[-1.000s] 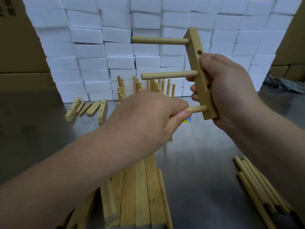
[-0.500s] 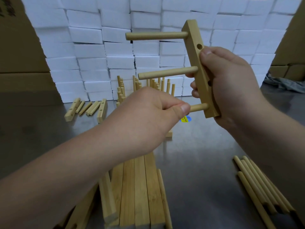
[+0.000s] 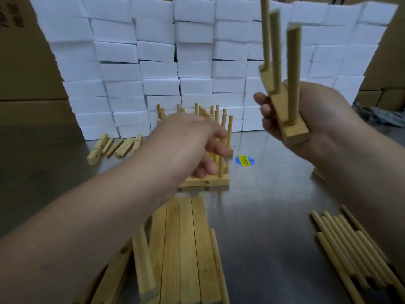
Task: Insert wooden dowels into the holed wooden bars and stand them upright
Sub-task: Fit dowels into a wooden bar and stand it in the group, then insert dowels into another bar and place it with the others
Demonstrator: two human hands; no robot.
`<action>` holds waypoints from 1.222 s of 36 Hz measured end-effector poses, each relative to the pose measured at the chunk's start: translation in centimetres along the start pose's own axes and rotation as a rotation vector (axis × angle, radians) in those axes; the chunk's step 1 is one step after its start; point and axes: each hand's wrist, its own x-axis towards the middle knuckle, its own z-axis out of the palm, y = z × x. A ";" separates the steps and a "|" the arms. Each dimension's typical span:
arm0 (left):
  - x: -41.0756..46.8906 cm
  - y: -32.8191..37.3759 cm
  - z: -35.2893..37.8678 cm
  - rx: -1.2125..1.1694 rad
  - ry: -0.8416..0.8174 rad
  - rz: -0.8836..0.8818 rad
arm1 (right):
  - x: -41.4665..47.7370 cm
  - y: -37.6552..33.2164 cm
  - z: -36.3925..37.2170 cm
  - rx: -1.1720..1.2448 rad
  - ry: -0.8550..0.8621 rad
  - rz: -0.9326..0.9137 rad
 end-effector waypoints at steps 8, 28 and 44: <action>-0.8 -1.1 1.7 -0.275 -0.405 -0.148 | -1.0 1.8 1.6 0.092 -0.140 0.204; 0.9 -1.4 0.7 -0.299 -0.153 -0.094 | -0.5 3.2 1.1 -0.383 -0.206 0.045; 1.1 -1.8 0.3 -0.241 -0.074 -0.097 | 2.7 3.2 -2.6 -0.622 0.127 0.090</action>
